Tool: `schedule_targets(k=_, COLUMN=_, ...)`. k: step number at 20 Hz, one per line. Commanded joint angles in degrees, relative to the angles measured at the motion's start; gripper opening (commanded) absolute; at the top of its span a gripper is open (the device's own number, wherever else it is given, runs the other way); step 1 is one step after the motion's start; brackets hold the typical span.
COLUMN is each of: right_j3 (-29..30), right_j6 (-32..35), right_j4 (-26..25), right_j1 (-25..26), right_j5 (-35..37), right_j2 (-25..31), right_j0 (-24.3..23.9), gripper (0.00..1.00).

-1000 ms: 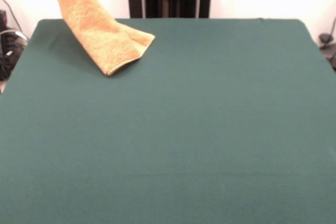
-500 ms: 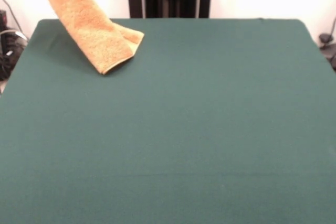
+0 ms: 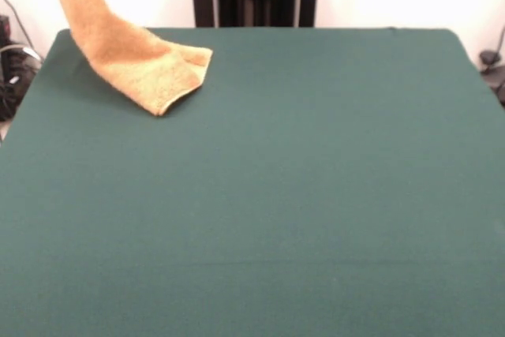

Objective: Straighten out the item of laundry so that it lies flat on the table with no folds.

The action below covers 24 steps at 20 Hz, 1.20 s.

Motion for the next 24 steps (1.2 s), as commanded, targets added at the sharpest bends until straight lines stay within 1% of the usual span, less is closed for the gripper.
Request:
schedule_targets(k=1, right_j3=-13.7, right_j6=-6.2, right_j4=-2.2, right_j1=12.2, right_j5=7.6, right_j2=2.6, right_j0=8.5, gripper=0.0)
schedule_targets(k=6, right_j3=-19.3, right_j6=-3.6, right_j4=-2.9, right_j1=16.4, right_j5=8.6, right_j2=0.6, right_j0=12.4, gripper=0.0)
schedule_targets(k=10, right_j3=-21.8, right_j6=-2.1, right_j4=-3.5, right_j1=18.8, right_j5=7.3, right_j2=-0.5, right_j0=14.4, gripper=0.0)
schedule_targets(k=18, right_j3=-25.3, right_j6=0.4, right_j4=-2.9, right_j1=21.0, right_j5=7.1, right_j2=-2.3, right_j0=17.9, gripper=0.0)
schedule_targets(k=24, right_j3=-30.1, right_j6=0.5, right_j4=-2.3, right_j1=23.7, right_j5=8.9, right_j2=-3.2, right_j0=20.2, gripper=0.0)
